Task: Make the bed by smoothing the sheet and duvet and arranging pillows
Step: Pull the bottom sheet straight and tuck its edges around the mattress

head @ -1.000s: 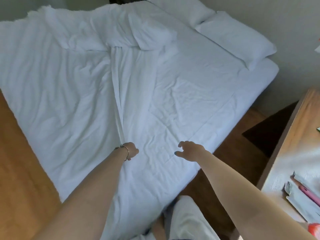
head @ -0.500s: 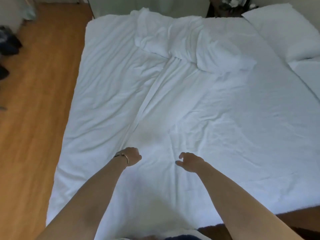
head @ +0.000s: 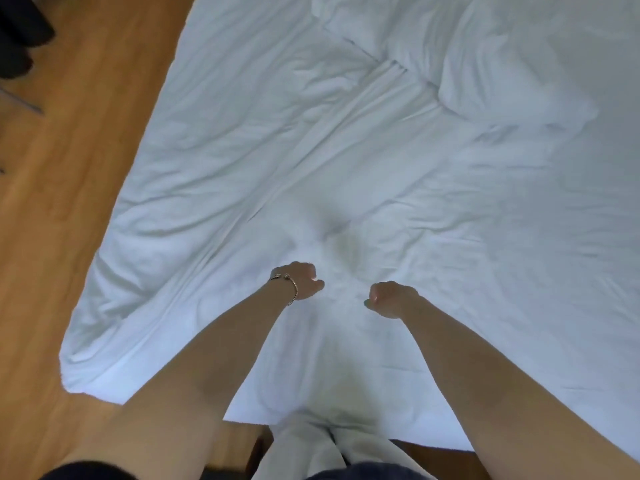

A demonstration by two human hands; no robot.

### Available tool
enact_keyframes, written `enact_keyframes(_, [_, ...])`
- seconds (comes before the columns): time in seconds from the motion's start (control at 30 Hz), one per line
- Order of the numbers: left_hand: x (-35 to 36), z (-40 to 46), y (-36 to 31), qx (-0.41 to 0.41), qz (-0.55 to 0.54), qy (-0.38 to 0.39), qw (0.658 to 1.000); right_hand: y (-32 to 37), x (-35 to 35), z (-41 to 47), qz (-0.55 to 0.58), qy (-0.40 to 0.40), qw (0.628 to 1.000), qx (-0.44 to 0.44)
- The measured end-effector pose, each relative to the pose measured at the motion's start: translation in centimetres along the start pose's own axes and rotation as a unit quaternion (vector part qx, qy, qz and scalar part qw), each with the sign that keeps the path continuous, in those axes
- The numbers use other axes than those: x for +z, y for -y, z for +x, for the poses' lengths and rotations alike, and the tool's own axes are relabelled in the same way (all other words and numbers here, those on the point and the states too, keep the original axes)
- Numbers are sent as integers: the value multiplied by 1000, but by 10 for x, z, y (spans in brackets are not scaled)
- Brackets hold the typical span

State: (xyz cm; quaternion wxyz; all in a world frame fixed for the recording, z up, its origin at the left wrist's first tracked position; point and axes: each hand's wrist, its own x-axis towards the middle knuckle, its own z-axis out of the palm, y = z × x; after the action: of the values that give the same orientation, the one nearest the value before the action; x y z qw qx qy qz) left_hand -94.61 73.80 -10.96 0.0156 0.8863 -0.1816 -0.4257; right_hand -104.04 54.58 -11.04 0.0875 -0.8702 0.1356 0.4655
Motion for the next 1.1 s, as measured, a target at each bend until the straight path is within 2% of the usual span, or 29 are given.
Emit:
enact_keyframes(0.1, [-44, 49, -1, 17, -37, -106, 994, -3, -23, 26, 50, -29, 998, 11])
enact_keyframes(0.23, [-122, 122, -4, 17, -51, -258, 965, -1, -80, 72, 164, -99, 982, 3])
enact_keyframes(0.3, [-142, 154, 0, -36, -67, -247, 966, 1, -108, 91, 231, -129, 964, -2])
enact_keyframes(0.4, [-141, 187, 6, -133, -130, -166, 968, 4, -129, 102, 282, -138, 949, -21])
enact_keyframes(0.43, [-136, 196, 8, -140, -180, -154, 962, 3, -131, 102, 269, -139, 953, -28])
enact_keyframes(0.5, [-129, 201, 7, -96, -249, -151, 952, -3, -131, 103, 242, -175, 954, -35])
enact_keyframes(0.53, [-126, 197, 6, -62, -229, -161, 958, -7, -133, 101, 231, -211, 949, -34])
enact_keyframes(0.63, [-114, 172, -7, 24, -45, -247, 968, -28, -144, 101, 165, -314, 935, -13])
enact_keyframes(0.7, [-106, 156, -24, 71, 16, -297, 952, -43, -156, 104, 140, -315, 939, -9])
enact_keyframes(0.73, [-101, 150, -36, 86, 0, -298, 951, -50, -162, 106, 143, -303, 942, -13])
enact_keyframes(0.8, [-84, 143, -62, 119, -108, -247, 956, -60, -170, 106, 112, -298, 947, -31])
enact_keyframes(0.9, [-34, 114, -90, 208, -222, -163, 939, -77, -178, 106, -103, -350, 930, -46])
enact_keyframes(1.0, [26, 52, -88, 258, -261, -111, 924, -111, -193, 109, -258, -301, 917, -50])
enact_keyframes(1.1, [71, -1, -75, 238, -229, -89, 940, -135, -209, 114, -366, -234, 894, -114])
